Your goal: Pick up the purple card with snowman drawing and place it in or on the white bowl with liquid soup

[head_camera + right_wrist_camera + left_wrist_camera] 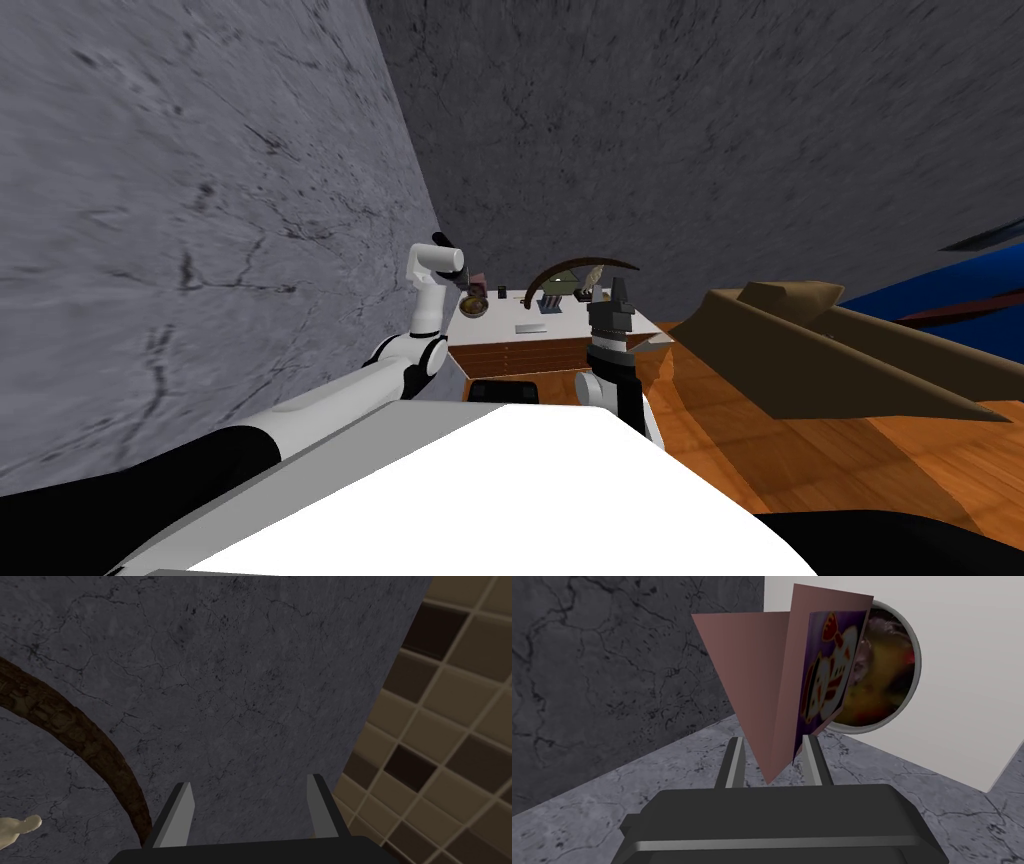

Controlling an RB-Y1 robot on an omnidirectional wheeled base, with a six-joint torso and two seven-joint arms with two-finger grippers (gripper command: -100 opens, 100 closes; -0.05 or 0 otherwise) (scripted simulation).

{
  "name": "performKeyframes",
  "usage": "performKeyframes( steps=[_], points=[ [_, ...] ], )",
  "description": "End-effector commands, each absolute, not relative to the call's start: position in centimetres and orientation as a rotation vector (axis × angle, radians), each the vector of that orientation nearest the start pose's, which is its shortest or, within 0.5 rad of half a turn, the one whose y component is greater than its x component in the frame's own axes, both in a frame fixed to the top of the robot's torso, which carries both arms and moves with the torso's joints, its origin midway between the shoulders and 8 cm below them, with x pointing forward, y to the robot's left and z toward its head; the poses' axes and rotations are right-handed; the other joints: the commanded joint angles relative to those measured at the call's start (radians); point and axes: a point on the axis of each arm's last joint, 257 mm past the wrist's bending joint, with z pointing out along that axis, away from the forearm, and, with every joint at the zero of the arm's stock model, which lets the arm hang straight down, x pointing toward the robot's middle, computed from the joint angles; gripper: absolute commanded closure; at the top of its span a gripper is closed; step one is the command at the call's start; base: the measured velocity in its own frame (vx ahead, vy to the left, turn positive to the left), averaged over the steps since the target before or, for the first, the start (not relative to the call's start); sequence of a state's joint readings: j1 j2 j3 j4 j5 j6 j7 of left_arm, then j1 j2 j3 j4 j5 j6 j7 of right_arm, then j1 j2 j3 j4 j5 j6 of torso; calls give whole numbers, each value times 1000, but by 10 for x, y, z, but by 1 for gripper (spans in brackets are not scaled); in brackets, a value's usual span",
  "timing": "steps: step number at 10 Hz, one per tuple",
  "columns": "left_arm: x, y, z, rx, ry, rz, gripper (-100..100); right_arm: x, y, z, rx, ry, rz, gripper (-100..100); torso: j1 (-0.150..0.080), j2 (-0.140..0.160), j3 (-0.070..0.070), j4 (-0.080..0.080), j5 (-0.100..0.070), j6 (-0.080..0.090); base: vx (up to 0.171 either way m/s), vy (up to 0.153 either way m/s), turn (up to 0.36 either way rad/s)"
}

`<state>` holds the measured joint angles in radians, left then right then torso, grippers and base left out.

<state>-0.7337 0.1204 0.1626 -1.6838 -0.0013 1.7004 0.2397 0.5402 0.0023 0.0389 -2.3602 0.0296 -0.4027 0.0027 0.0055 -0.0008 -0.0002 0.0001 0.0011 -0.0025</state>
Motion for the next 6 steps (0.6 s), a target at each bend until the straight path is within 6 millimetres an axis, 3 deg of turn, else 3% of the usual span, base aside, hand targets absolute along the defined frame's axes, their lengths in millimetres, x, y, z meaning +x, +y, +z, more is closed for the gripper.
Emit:
performKeyframes(
  steps=[1, 6],
  points=[
    [563, 221, -136, -2001, 1656, -668, 100, 343, -268, 28, 689, 664, 1292, 0, 0, 0, 0, 0, 0, 0, 43, 69, 30],
    [558, 226, -131, -2038, 1659, -621, 100, 343, -268, 28, 689, 664, 1292, 0, -1, -3, -2, -2, 0, 0, 58, 50, 52]
  ],
)
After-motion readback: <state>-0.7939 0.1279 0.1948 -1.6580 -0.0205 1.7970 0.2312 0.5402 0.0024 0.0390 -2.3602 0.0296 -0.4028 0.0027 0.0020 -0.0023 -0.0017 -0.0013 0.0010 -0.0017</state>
